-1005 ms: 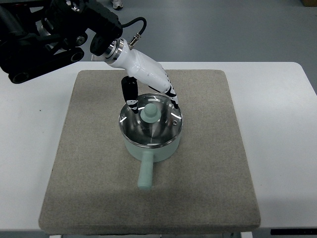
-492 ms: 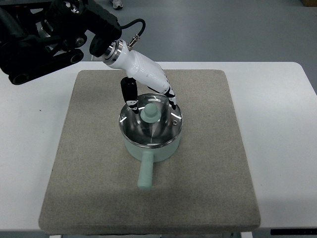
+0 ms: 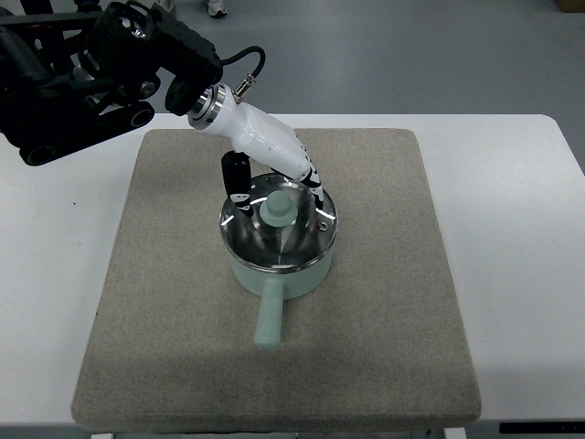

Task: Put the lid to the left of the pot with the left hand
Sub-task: 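Close the left hand's fingers around the green knob of the lid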

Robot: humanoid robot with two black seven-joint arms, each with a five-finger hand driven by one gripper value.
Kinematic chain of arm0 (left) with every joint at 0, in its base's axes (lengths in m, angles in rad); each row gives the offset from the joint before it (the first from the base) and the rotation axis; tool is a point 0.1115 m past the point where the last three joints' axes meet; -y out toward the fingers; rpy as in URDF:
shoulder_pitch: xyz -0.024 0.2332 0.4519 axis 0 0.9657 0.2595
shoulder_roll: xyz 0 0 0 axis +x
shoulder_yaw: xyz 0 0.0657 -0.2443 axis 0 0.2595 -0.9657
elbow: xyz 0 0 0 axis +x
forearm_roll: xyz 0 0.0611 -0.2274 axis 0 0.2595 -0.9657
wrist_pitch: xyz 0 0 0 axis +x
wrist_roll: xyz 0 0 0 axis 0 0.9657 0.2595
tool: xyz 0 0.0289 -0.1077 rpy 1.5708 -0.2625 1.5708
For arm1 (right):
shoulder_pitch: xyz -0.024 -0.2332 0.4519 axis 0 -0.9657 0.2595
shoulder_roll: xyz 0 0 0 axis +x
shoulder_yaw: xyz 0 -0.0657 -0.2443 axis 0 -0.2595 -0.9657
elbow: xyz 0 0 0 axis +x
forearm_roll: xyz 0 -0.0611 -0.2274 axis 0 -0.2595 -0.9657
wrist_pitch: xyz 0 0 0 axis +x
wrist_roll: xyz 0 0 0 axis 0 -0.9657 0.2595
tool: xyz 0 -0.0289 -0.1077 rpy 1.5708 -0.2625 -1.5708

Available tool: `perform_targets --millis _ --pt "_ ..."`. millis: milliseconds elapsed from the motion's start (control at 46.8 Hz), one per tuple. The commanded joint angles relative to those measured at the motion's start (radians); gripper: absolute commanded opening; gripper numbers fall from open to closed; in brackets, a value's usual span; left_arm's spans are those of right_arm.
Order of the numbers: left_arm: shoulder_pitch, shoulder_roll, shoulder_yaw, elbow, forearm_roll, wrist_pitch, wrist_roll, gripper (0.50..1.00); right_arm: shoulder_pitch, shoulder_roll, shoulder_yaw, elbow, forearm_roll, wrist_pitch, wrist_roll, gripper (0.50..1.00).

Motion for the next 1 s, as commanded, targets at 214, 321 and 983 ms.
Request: perform_targets --millis 214,321,983 --pt "-0.01 0.0 -0.011 -0.006 -0.002 0.001 0.0 0.825 0.0 0.0 0.0 0.0 0.0 0.0 0.0 0.924" --pt "-0.009 0.0 -0.011 -0.006 -0.002 0.001 0.0 0.827 0.0 0.0 0.001 0.0 0.0 0.0 0.0 0.924" --pt "-0.01 0.0 -0.003 -0.007 0.0 -0.002 0.0 0.615 0.0 0.0 0.0 0.0 0.0 0.0 0.0 0.924"
